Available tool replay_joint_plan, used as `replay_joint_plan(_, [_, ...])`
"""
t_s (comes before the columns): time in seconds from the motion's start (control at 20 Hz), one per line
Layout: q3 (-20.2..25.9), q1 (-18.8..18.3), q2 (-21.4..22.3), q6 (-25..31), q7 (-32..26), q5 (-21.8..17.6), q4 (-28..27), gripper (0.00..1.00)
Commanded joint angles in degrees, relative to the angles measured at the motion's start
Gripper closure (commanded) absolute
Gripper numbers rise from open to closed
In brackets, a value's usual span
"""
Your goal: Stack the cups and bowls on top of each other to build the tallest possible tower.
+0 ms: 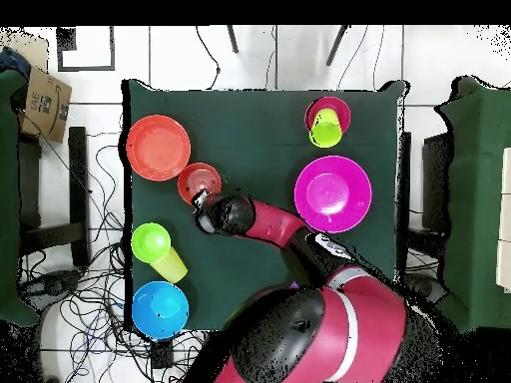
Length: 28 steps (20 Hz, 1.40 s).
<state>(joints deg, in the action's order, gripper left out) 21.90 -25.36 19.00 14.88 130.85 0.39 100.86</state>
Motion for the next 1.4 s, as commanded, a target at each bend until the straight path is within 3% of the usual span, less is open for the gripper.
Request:
replay_joint_plan(0.05, [-0.7,2.6,-3.7,-4.3,3.8,-2.0,-1.6,0.00])
replay_joint_plan(0.4, [-4.6,5.4,-5.1,-5.5,6.1,-0.8,-3.4,0.00])
replay_joint_plan(0.45, [-5.9,6.3,-5.0,-5.7,5.9,-1.2,-4.0,1.00])
replay_joint_plan(0.6, [-8.2,8.0,-5.0,-5.6,4.3,-2.7,-6.4,1.00])
replay_joint_plan(1.15, [-8.5,6.8,-6.7,-4.6,2.3,-2.6,-8.5,1.00])
replay_joint_plan(1.4, [-10.2,7.5,-4.7,3.2,0.7,-2.2,-9.7,1.00])
